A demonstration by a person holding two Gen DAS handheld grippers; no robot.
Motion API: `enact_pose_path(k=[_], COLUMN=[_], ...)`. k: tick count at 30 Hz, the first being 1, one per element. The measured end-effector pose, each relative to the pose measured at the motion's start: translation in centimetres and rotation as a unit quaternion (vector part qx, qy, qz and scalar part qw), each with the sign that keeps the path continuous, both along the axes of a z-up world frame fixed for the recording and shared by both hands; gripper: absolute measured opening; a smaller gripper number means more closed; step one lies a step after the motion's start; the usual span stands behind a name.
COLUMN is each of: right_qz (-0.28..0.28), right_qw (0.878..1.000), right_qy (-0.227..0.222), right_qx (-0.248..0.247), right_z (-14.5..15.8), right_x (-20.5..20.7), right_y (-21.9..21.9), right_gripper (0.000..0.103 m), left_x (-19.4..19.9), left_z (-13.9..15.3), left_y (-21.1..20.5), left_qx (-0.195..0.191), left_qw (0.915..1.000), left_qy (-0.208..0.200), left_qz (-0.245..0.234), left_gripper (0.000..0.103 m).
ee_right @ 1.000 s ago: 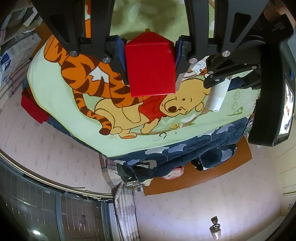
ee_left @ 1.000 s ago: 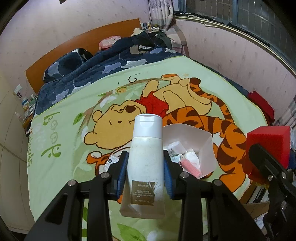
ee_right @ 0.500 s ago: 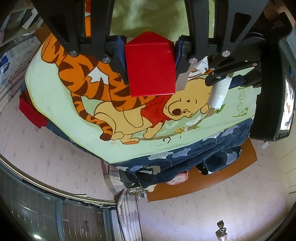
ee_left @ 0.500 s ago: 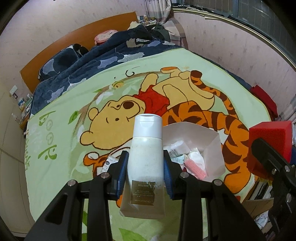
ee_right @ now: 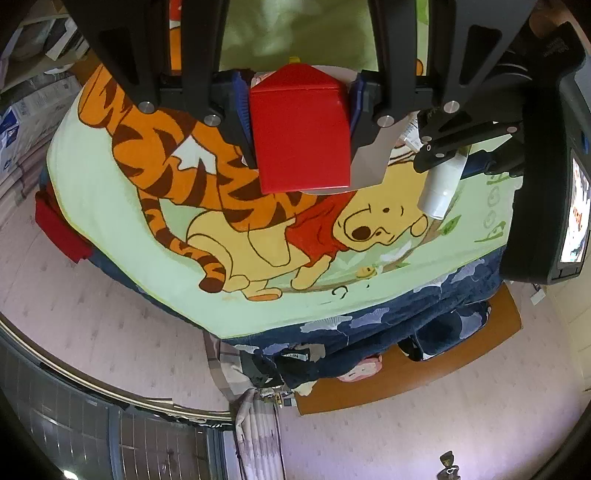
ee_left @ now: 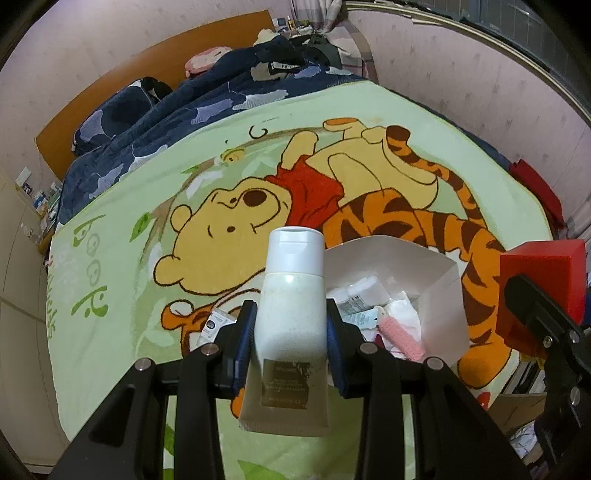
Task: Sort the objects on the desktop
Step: 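Lift the white tube and red cube and carry them over the white paper box, then release the white tube and red cube into the white paper box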
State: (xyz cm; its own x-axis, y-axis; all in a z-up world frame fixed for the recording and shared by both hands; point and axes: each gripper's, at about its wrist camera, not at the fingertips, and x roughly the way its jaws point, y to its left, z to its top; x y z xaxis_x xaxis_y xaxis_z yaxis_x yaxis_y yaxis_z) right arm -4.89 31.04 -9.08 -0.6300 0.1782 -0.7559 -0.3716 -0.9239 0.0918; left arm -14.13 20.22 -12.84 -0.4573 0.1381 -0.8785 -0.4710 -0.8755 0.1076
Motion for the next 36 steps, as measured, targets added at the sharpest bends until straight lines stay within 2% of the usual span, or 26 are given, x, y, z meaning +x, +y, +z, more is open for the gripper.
enact_pose_path(k=[11, 20, 21, 23, 26, 29, 36], right_qz=[0.001, 0.003, 0.005, 0.001, -0.003, -0.004, -0.012], right_qw=[1.000, 0.999, 0.999, 0.998, 0.998, 0.998, 0.999], right_qy=[-0.025, -0.043, -0.047, -0.050, -0.047, -0.040, -0.011], right_qx=[-0.009, -0.023, -0.027, -0.035, -0.041, -0.043, -0.040], right_z=[-3.0, -5.5, -5.7, -6.3, -6.5, -6.2, -3.8], right_x=[-1.6, -2.9, -3.1, -3.2, -3.2, -3.2, -2.4], right_y=[1.0, 1.8, 1.8, 2.1, 2.6, 3.0, 3.1], right_gripper=[0.041, 0.042, 0.042, 0.043, 0.045, 0.048, 0.049], left_x=[-1.3, -1.8, -1.7, -1.8, -2.1, -2.2, -1.7], left_z=[-3.8, -5.4, -5.6, -5.9, -6.3, -6.4, -5.3], left_y=[1.2, 2.6, 2.8, 3.1, 3.1, 3.4, 3.4], left_qx=[-0.025, -0.037, -0.037, -0.040, -0.036, -0.036, -0.035], left_qw=[0.9993, 0.9982, 0.9981, 0.9979, 0.9979, 0.9977, 0.9981], left_qy=[-0.028, -0.038, -0.039, -0.038, -0.043, -0.042, -0.030], left_qz=[-0.006, -0.027, -0.031, -0.034, -0.033, -0.038, -0.041], left_gripper=[0.036, 0.037, 0.038, 0.051, 0.062, 0.064, 0.066])
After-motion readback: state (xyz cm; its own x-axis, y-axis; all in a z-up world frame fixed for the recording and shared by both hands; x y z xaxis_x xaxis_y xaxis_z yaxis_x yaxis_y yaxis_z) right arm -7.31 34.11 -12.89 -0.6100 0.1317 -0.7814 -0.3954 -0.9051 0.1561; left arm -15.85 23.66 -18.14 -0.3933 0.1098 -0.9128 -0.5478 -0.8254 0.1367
